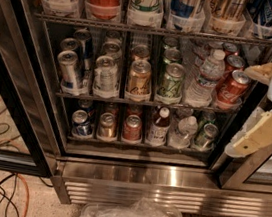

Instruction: Pick pepsi can from bottom shelf of fridge

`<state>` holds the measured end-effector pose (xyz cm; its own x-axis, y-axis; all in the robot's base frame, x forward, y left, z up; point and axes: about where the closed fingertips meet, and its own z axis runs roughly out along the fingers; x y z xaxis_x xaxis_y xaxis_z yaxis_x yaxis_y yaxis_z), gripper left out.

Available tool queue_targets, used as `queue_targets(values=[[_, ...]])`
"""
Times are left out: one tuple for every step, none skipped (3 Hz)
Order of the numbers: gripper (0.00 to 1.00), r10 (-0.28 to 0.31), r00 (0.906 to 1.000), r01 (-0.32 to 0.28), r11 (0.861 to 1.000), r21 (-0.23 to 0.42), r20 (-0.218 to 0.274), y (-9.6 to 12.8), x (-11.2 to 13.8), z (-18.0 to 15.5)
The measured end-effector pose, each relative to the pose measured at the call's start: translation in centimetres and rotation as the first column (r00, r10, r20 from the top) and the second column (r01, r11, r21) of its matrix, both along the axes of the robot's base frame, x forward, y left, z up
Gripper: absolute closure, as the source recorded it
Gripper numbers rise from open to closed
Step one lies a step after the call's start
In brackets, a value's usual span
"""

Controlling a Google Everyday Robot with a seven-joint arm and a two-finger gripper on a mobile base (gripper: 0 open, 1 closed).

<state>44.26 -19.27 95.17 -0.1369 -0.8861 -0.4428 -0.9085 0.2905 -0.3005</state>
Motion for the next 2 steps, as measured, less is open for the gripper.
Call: queue_targets(values=[[0.00, 0.003, 0.9996, -0.005, 0.997, 0.080, 0.026, 1.6, 0.4, -1.4], [0.00, -0.025, 0.9978, 0.020, 0.996, 0.087, 0.062, 4.9, 1.4, -5.8]])
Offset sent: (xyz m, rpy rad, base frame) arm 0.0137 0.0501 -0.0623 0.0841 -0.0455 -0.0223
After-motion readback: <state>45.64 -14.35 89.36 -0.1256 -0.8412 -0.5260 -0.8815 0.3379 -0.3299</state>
